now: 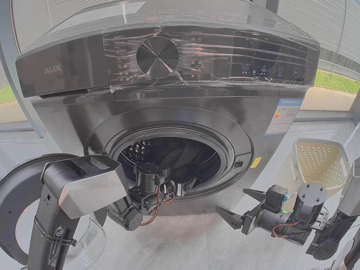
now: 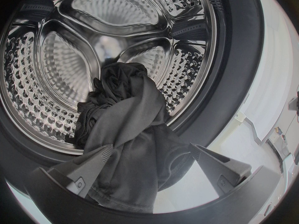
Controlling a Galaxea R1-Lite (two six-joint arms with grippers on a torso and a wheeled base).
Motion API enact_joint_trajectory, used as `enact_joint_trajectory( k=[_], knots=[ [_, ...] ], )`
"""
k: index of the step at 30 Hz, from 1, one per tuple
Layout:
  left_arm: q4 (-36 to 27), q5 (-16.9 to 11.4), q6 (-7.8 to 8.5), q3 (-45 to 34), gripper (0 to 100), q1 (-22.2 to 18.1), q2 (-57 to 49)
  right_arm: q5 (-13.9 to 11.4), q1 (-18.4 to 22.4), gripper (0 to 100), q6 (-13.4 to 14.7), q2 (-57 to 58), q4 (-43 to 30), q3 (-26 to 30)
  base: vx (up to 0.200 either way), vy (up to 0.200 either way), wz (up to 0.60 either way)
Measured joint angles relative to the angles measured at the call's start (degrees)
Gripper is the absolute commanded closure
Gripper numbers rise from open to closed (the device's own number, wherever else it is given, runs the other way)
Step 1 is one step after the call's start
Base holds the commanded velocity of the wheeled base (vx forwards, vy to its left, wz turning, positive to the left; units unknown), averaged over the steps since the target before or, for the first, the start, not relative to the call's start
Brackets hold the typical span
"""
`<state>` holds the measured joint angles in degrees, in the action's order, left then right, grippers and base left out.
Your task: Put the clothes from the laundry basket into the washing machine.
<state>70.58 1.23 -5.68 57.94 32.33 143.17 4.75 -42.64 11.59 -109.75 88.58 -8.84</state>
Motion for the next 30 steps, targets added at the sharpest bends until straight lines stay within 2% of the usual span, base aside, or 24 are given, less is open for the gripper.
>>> enact_joint_trajectory(
  k=[2, 3, 15, 30],
  knots=[
    [0.30, 0.00, 0.10, -0.04, 0, 0.09, 0.69, 0.00, -0.02, 0, 0.00, 0.00, 0.00, 0.00, 0.000, 0.000, 0.00],
    [0.52, 0.02, 0.11, -0.01, 100, 0.07, 1.18, 0.00, -0.05, 0, 0.00, 0.00, 0.00, 0.00, 0.000, 0.000, 0.00],
    [1.34, 1.06, 0.27, 3.99, 100, -0.59, 3.63, 0.04, -0.05, 0, 0.01, 0.02, -0.01, 0.02, 0.000, 0.000, 0.00],
    [2.33, 6.68, 0.51, 19.09, 100, -3.19, 4.68, 0.09, -0.93, 0, 0.01, 0.05, -0.01, -0.02, 0.000, 0.000, 0.00]
  ],
)
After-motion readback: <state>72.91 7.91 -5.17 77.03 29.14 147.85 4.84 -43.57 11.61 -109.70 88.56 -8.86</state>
